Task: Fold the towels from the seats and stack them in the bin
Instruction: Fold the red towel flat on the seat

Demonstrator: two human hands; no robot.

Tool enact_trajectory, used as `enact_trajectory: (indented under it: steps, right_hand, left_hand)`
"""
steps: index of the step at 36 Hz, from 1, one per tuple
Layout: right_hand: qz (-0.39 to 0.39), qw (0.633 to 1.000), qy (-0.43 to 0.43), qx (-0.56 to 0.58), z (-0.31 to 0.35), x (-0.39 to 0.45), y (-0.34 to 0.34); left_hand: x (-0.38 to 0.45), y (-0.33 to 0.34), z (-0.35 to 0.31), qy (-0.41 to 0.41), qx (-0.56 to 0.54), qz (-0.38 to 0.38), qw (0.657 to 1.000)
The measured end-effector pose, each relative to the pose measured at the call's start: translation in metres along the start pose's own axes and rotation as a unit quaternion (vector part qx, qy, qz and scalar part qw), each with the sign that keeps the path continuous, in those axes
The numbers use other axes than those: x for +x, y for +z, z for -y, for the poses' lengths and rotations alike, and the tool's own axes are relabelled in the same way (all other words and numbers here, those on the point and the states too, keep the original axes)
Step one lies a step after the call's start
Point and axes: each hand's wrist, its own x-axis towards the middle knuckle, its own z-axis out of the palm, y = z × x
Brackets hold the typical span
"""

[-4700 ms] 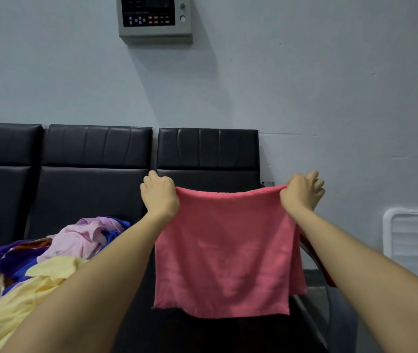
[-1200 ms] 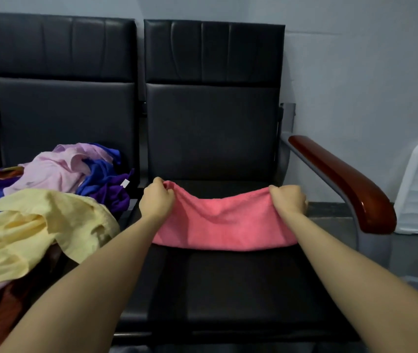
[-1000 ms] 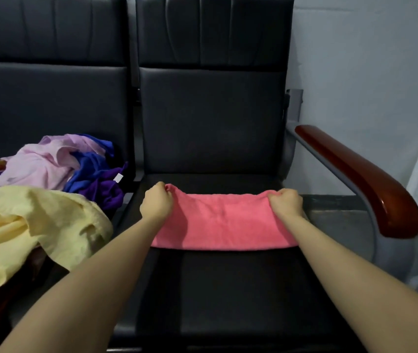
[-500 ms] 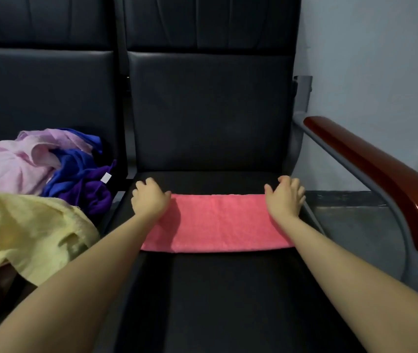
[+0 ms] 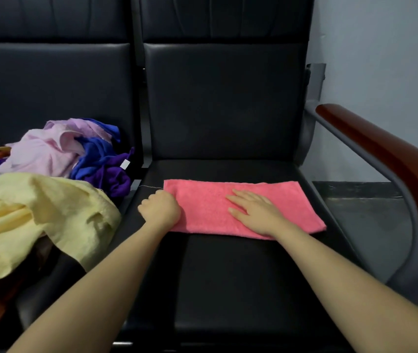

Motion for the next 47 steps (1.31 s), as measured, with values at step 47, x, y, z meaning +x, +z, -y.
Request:
enact_trajectory:
  steps: [47]
  right_hand:
    - [-0.105, 0.907, 0.401, 0.074, 0.006, -0.093, -0.025]
  left_hand:
    - [-0.107, -0.003, -0.064, 0.152, 0.012, 0.006, 0.988]
